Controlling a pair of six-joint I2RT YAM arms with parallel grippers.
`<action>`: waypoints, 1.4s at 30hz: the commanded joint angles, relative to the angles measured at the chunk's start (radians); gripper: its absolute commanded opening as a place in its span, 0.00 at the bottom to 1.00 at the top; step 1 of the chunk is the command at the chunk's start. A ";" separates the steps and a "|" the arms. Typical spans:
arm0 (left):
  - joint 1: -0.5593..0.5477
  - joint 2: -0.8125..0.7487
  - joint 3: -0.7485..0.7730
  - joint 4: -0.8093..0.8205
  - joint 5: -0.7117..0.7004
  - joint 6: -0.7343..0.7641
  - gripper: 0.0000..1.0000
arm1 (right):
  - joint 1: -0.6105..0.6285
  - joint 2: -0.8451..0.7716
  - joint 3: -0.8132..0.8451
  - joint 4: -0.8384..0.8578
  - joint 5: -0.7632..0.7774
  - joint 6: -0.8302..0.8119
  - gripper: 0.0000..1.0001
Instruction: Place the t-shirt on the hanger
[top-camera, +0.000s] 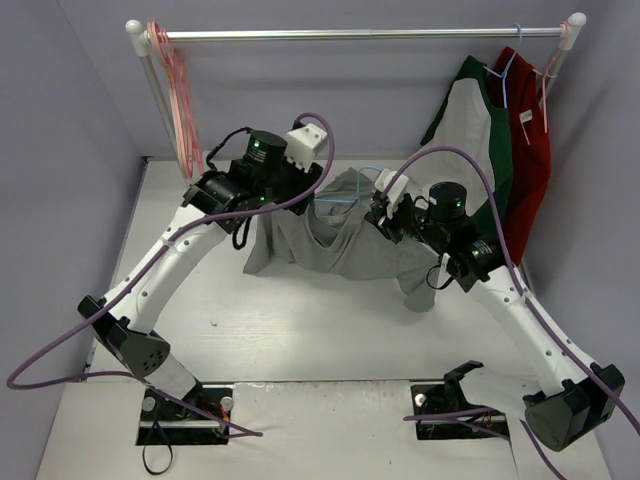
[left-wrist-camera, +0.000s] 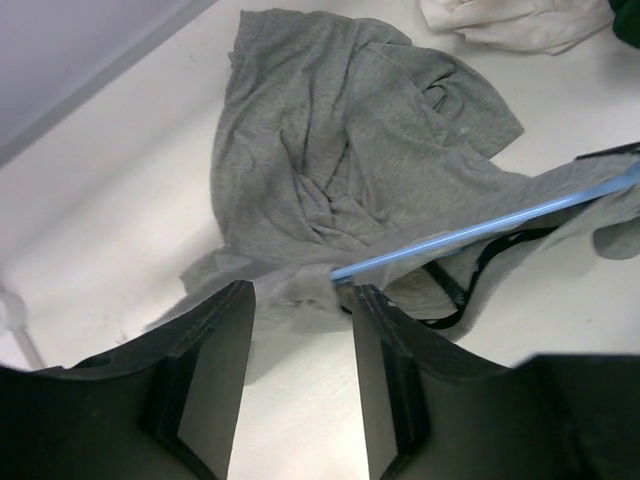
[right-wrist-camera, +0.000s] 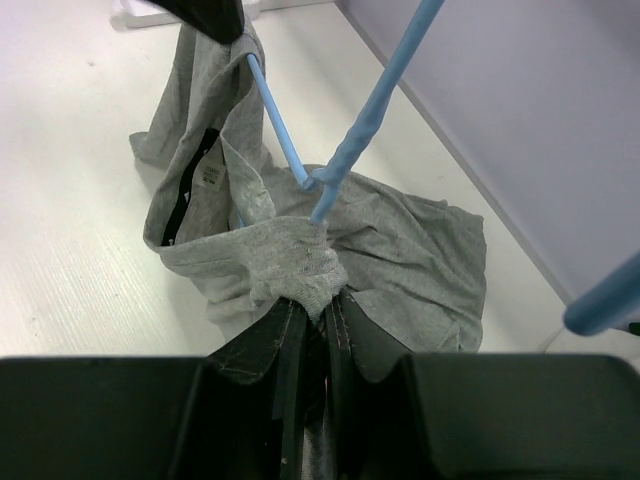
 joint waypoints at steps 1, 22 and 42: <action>0.070 -0.075 0.032 0.033 0.078 0.117 0.44 | -0.016 -0.009 0.003 0.103 -0.062 0.008 0.00; 0.271 0.054 0.069 -0.256 0.619 0.576 0.58 | -0.055 0.011 0.028 0.037 -0.188 0.002 0.00; 0.269 0.043 -0.193 -0.041 0.705 0.605 0.53 | -0.061 0.015 0.066 -0.024 -0.229 -0.004 0.00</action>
